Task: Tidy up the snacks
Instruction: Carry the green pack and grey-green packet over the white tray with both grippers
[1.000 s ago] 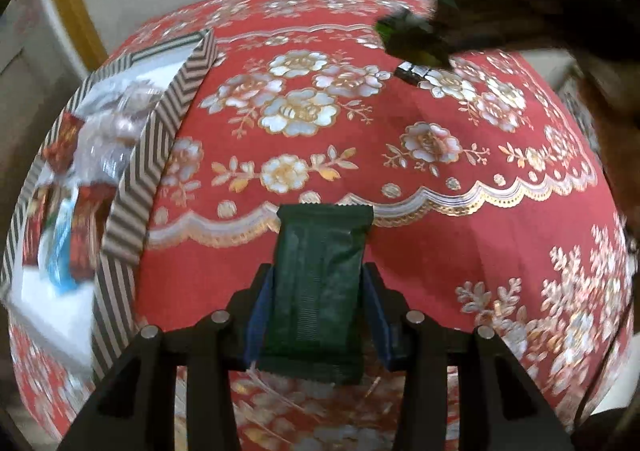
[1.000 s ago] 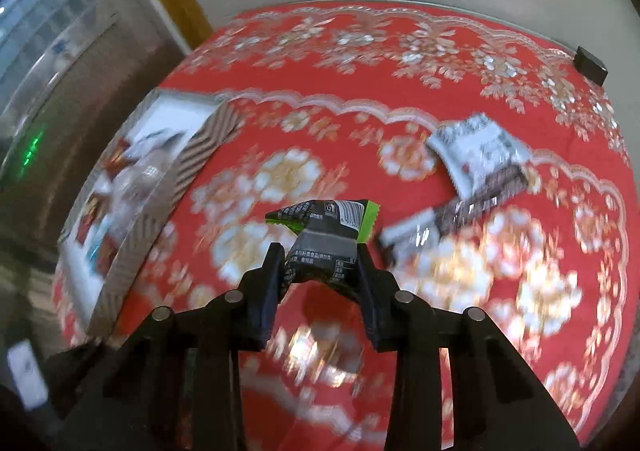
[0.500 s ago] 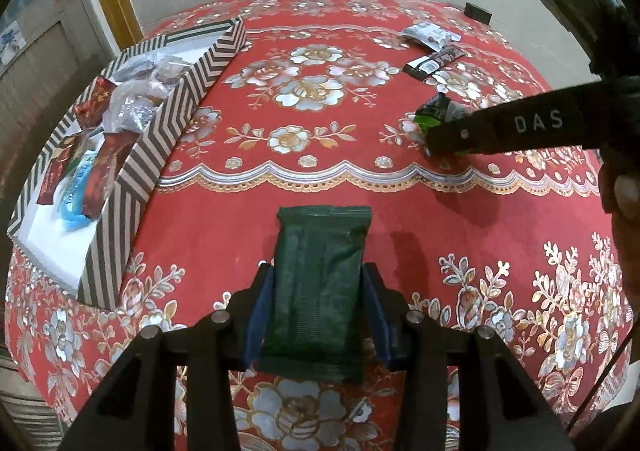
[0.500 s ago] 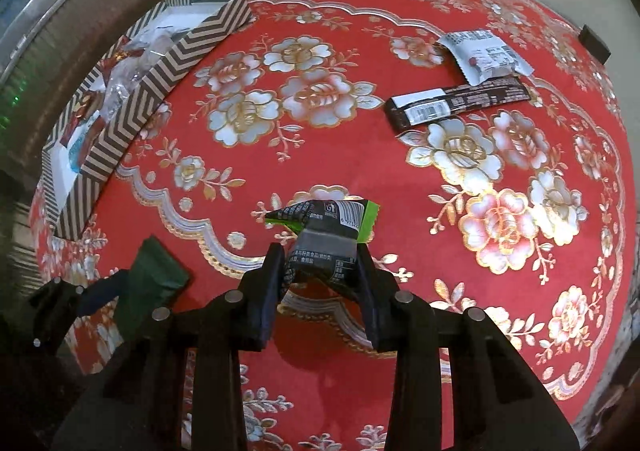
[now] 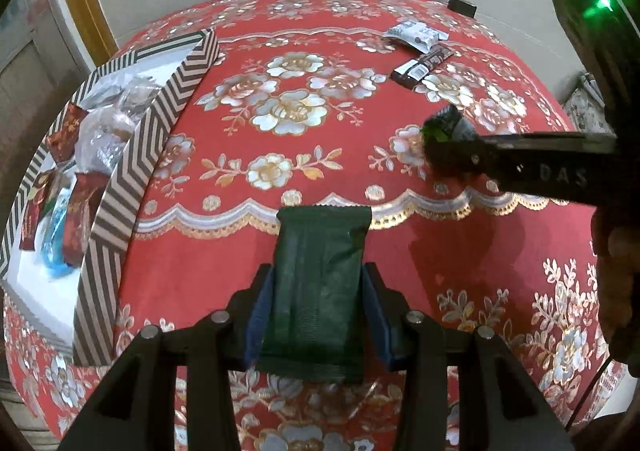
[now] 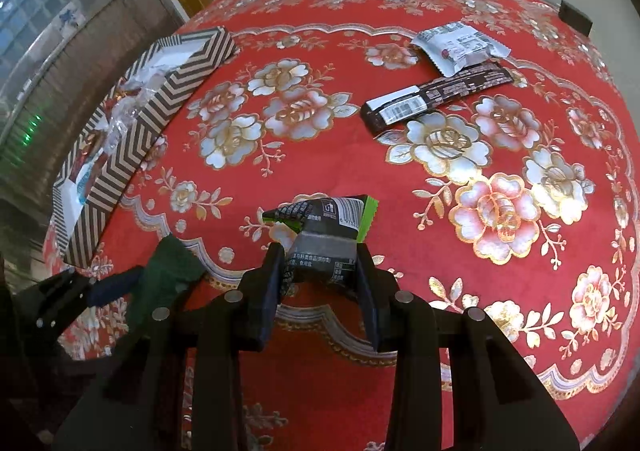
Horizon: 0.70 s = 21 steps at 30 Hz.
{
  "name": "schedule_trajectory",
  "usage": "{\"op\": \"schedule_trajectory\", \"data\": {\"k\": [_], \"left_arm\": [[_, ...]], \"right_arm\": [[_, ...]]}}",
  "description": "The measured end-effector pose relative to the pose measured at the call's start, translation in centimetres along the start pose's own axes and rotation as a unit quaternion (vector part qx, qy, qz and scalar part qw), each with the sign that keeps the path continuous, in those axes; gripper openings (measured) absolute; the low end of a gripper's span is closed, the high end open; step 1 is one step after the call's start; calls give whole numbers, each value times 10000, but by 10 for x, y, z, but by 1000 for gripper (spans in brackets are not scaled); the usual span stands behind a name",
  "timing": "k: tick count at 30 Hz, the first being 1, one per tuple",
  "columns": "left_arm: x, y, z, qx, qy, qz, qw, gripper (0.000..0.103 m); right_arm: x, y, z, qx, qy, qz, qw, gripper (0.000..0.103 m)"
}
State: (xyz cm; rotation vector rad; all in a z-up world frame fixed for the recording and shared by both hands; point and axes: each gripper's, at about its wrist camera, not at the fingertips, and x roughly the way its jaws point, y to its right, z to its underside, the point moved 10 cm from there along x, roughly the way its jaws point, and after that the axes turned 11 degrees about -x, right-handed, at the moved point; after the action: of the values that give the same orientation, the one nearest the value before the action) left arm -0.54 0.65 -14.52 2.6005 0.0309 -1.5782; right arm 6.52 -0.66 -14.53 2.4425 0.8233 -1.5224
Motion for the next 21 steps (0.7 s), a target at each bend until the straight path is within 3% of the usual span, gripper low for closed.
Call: {"op": "schedule_trajectory", "data": {"k": [16, 19, 21], "left_arm": [[5, -4, -9, -30, 317, 105, 9994, 58], [4, -8, -11, -112, 329, 90, 9994, 46], [3, -10, -13, -237, 268, 230, 9991, 45]], "right_arm": [[-1, 4, -7, -61, 370, -384, 9986, 41], [-1, 5, -7, -83, 411, -353, 9985, 41], [-3, 7, -7, -103, 437, -308, 9985, 35]]}}
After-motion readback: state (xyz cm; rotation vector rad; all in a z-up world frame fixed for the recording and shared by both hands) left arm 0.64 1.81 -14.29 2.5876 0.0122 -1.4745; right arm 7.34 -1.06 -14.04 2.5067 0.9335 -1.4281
